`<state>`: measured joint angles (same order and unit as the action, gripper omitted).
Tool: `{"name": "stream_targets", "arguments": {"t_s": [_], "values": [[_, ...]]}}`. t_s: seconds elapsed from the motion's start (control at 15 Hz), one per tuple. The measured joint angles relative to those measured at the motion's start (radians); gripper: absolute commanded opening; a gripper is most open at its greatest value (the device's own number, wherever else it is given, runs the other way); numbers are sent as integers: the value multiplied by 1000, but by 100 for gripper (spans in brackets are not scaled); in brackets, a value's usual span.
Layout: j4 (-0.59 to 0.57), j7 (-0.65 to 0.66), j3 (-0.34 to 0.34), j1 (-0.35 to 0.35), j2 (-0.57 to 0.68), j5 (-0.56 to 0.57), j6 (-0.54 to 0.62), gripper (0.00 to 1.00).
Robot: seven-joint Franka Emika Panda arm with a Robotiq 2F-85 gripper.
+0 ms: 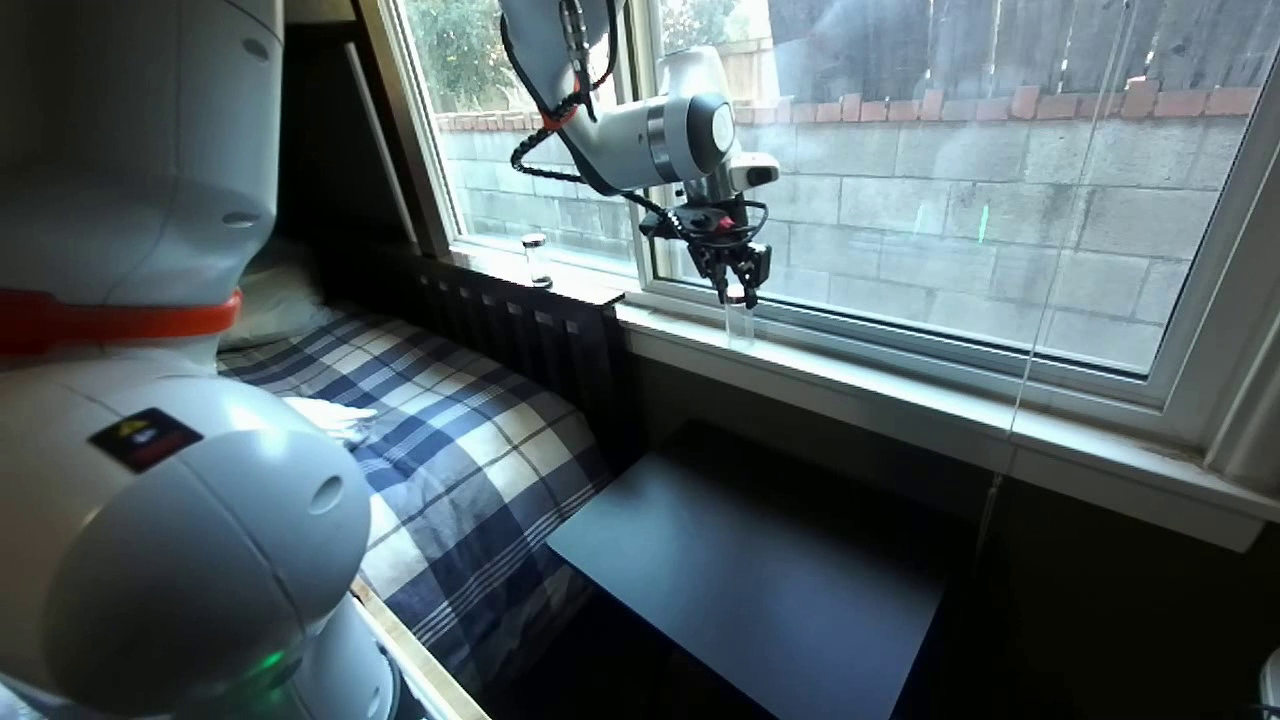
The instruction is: Pick up the clear container on the window sill and put it on top of the other clear container on the left
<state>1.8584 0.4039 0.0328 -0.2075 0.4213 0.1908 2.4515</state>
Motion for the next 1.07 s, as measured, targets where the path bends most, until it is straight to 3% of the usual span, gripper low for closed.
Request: {"name": "stream_targets", "arguments": {"t_s": [0.2, 0.4, 0.8, 1.07], "values": [[16, -5, -6, -25, -41, 31, -46, 25], [63, -59, -43, -46, -169, 52, -174, 25], [119, -305, -174, -48, -463, 56, -408, 25], [98, -459, -260, -73, -580, 45, -490, 25]]}}
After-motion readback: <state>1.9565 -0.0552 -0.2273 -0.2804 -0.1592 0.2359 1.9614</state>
